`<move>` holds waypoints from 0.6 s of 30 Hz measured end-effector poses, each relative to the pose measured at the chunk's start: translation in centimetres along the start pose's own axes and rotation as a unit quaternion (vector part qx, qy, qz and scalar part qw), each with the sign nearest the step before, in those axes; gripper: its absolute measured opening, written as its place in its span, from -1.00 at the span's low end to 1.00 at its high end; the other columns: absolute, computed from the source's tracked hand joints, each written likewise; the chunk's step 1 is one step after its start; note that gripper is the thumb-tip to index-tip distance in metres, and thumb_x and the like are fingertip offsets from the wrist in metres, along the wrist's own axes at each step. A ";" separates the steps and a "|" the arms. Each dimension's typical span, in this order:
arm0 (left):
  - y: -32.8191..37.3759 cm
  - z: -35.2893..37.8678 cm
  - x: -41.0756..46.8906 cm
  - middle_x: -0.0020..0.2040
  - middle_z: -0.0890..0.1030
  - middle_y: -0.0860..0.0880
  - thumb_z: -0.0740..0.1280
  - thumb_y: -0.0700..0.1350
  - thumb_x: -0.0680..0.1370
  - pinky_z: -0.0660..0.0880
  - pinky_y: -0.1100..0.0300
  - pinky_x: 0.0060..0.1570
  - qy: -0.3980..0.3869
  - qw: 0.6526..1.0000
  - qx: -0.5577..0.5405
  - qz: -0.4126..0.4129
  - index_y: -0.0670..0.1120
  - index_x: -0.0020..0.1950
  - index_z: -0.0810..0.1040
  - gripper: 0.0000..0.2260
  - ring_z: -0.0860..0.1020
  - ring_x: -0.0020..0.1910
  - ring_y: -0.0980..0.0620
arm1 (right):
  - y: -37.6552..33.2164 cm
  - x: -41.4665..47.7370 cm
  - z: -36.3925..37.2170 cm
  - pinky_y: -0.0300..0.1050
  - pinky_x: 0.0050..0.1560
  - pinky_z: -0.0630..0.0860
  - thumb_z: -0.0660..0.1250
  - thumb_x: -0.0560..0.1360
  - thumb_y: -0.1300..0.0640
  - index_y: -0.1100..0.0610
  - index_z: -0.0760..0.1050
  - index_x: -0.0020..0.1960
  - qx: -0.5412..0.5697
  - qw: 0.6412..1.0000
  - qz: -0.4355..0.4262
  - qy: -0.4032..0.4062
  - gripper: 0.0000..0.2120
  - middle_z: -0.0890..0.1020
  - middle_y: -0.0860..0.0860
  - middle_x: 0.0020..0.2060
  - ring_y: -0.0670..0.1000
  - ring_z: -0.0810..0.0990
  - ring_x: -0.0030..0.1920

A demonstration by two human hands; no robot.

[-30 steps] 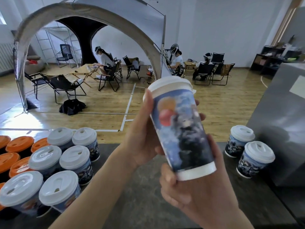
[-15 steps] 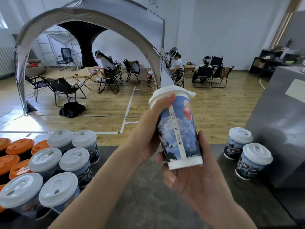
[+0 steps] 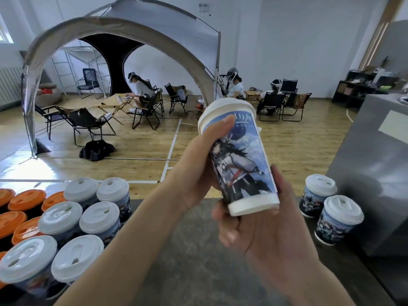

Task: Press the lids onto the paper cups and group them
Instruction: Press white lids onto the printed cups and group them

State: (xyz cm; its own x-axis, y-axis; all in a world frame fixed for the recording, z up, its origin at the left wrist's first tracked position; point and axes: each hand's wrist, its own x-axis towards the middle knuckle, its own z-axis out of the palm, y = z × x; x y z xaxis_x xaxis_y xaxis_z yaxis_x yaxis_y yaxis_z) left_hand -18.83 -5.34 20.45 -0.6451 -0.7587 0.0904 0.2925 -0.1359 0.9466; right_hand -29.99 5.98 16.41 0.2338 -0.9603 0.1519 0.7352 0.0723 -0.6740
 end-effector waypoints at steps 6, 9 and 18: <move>6.7 0.9 3.0 0.15 0.70 -0.20 0.52 0.26 0.34 0.62 -0.04 0.18 -0.044 0.998 0.000 0.039 -0.18 0.24 0.66 -0.34 0.69 0.08 -0.17 | -4.8 3.8 3.1 -0.06 -0.28 0.62 0.39 0.46 -0.25 0.19 0.66 0.20 -0.132 0.987 -0.087 -0.026 -0.44 0.58 0.32 -0.12 0.12 0.60 -0.34; 10.2 1.9 4.0 0.11 0.71 -0.18 0.51 0.30 0.35 0.61 0.02 0.10 -0.071 0.995 -0.001 0.067 -0.17 0.24 0.65 -0.33 0.71 0.02 -0.11 | -7.0 6.0 5.0 -0.05 -0.32 0.59 0.33 0.46 -0.22 0.26 0.59 0.25 -0.135 0.985 -0.106 -0.028 -0.39 0.53 0.30 -0.15 0.12 0.57 -0.38; 15.2 3.8 5.1 0.15 0.72 -0.18 0.52 0.30 0.27 0.67 -0.01 0.08 -0.006 0.991 0.041 0.126 -0.16 0.30 0.64 -0.25 0.71 0.10 -0.18 | -10.6 8.1 8.4 0.01 -0.30 0.64 0.46 0.47 -0.18 0.20 0.53 0.35 -0.187 0.968 -0.167 0.003 -0.39 0.61 0.27 -0.10 0.14 0.62 -0.31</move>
State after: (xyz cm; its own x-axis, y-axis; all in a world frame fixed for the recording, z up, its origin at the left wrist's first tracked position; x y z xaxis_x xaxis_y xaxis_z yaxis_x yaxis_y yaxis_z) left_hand -20.31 -8.87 36.50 -0.5676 -0.7539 0.3307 0.3868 0.1104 0.9155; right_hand -30.51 -0.33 30.84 0.0170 -0.9150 0.4032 0.4873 -0.3445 -0.8024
